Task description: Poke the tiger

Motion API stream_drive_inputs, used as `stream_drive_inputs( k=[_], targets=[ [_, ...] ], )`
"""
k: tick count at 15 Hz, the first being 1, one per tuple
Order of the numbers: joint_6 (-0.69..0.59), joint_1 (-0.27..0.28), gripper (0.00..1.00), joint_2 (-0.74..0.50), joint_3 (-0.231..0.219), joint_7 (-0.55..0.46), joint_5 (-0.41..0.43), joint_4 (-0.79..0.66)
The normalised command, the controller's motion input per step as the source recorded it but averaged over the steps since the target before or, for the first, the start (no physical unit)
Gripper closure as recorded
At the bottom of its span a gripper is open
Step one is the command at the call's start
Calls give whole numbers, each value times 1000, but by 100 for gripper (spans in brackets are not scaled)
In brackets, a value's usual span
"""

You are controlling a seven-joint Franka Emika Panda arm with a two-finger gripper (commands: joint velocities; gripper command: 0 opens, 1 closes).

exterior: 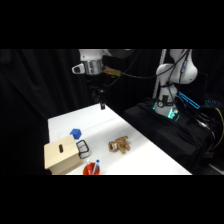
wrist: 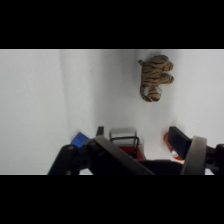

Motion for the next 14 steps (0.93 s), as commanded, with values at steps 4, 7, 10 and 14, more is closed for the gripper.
stream_drive_inputs(
  k=[4,7,10,14],
  targets=[
    [39,8,0,7,36,49,-22,-9],
    [113,62,0,13,73,106,-30,-18],
    [171,80,28,22,68,146,-37,-25],
    [297,65,47,35,41,136,-45,-95]
  ],
)
